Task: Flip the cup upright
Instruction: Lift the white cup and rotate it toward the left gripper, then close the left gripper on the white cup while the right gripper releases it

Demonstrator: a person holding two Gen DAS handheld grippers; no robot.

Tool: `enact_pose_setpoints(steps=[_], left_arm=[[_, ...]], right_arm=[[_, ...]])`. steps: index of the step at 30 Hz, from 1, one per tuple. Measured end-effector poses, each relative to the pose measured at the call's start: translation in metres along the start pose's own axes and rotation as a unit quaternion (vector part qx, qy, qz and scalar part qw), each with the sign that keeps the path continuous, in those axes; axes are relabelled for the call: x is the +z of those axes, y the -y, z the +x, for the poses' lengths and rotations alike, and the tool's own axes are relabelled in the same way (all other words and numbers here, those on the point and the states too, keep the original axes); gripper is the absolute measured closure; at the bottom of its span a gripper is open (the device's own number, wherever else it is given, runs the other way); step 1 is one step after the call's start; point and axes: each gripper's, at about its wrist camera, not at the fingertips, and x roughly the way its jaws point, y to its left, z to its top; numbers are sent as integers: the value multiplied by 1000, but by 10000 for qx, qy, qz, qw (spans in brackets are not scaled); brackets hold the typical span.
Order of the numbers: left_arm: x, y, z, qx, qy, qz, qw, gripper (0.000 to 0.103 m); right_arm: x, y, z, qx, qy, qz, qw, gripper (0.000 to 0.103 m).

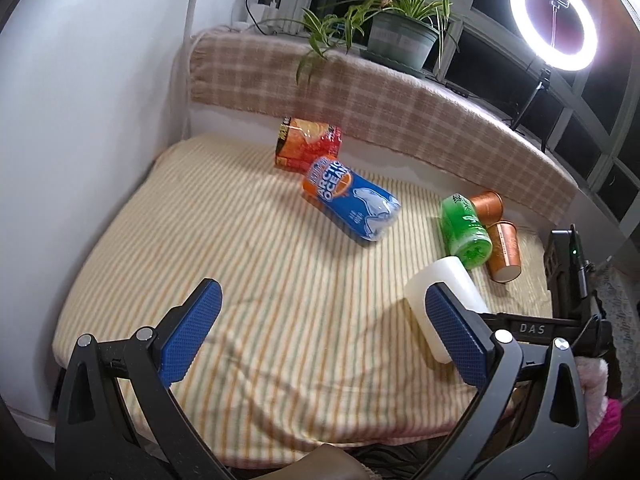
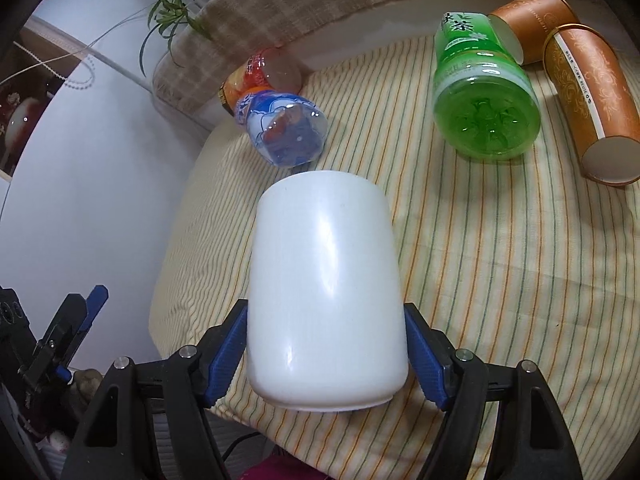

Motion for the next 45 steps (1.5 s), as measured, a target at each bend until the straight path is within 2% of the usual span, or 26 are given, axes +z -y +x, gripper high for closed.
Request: enact_pose_setpoints(steps=[5,8,13,14,17,20,23,26,32,35,38,45], left_arm=[[-1,4,6,-124,-157,-85,9998,0],[-1,10,12,-269,-293,-94,9992,0],[0,26,31,-746,-722,-202,9944,0],[2,30,43,-1011,-989,-311,9895,0],[2,37,68,-1441,-1481,-694,9760,0],[3,45,88,-1555,-1747,-966,9675,1],[2,51,107,-1753,-2086,-1219,9544,2],[1,55,125,-1837,-2371,-1411,9435,8],[-1,64,141,-1755,-2483,-1481,9411,9],[-1,69,147,-1763,-2540,-1468,9396,15],[-2,71,154,-1827,-2627,-1508,9353,16],[-5,76,165,-1738,-2694,-1459,9359,20]], right_arm=[[0,4,-7,44,129,38,9999,17],[-6,0,-21,39,272,-133,9995,17],[-25,-1,-58,-316,759,-425,9957,16],[-28,-1,-64,-404,845,-445,9946,16],[-41,4,-86,-848,1155,-488,9885,16],[-53,13,-103,-1037,1332,-391,9849,16],[-62,27,-117,-1036,1426,-125,9843,16],[-67,45,-124,-1102,1508,112,9823,16],[-75,62,-126,-1018,1477,343,9832,16],[-79,66,-127,-1019,1453,396,9833,16],[-82,69,-129,-1106,1482,475,9816,16],[-89,75,-137,-1181,1567,605,9787,16]])
